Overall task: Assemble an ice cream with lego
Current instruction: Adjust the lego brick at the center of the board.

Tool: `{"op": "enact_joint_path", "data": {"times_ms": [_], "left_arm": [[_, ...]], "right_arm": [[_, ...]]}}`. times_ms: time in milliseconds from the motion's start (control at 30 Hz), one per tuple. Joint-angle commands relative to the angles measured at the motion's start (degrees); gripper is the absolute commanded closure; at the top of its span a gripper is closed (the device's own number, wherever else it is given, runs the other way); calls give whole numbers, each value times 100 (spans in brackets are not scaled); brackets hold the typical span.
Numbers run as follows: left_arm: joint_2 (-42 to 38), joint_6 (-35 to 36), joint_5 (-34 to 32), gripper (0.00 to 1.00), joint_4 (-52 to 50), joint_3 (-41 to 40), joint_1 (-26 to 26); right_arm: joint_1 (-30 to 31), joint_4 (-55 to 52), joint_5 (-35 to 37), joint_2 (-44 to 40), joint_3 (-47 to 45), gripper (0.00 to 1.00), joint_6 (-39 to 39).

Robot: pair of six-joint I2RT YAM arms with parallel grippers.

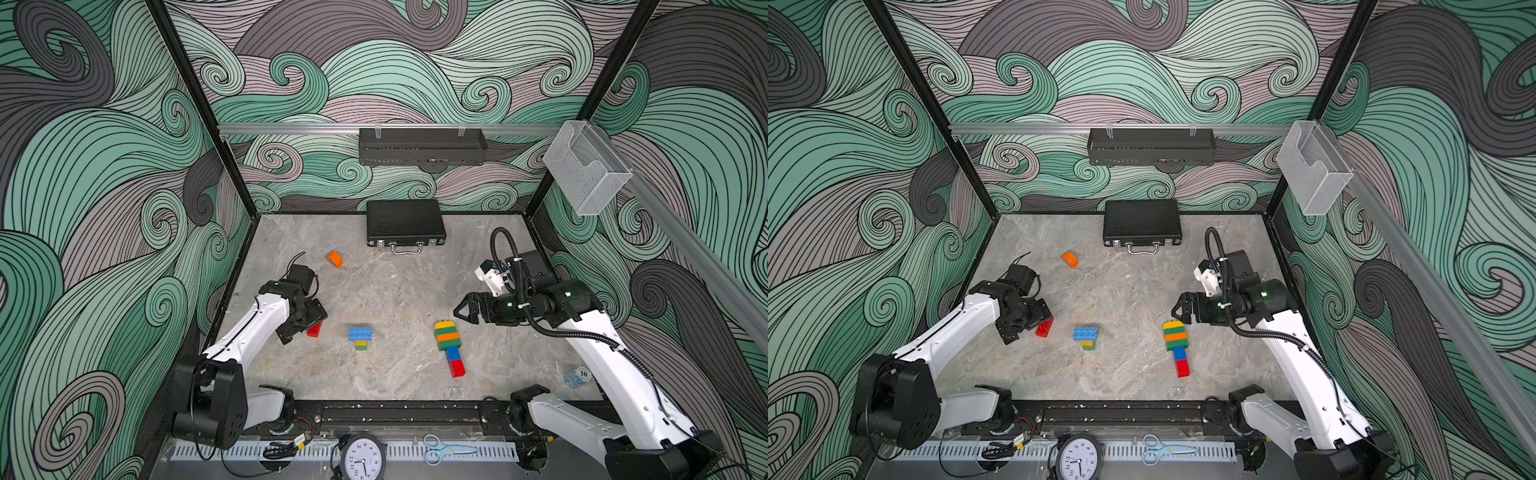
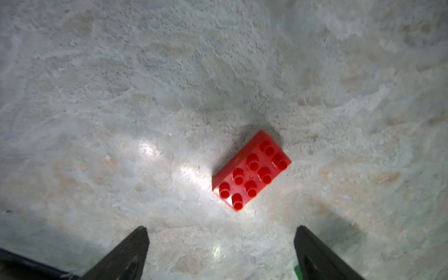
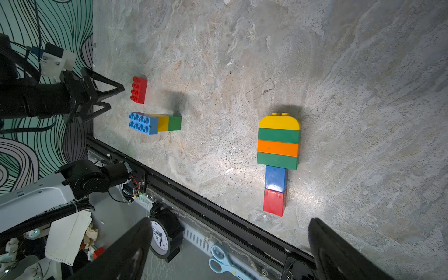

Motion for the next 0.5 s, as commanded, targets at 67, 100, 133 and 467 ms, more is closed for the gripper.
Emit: {"op": "enact_joint_path", "data": {"times_ms": [67,100,133,467], "left_arm": [[669,189,637,5,871,-29,151],[815,180,688,5,992,-57,155],[863,171,741,5,1088,-80,140],[1064,-321,921,5,1462,2,-490]], "right_arm": [[-9,-14,-57,-57,28,1,-143],[-9,-16,-50,-61,22,1,-151],[-9,-20,-28,-77,30,1,-152],[-31,-22,13,-119,-28,1,-182]]}}
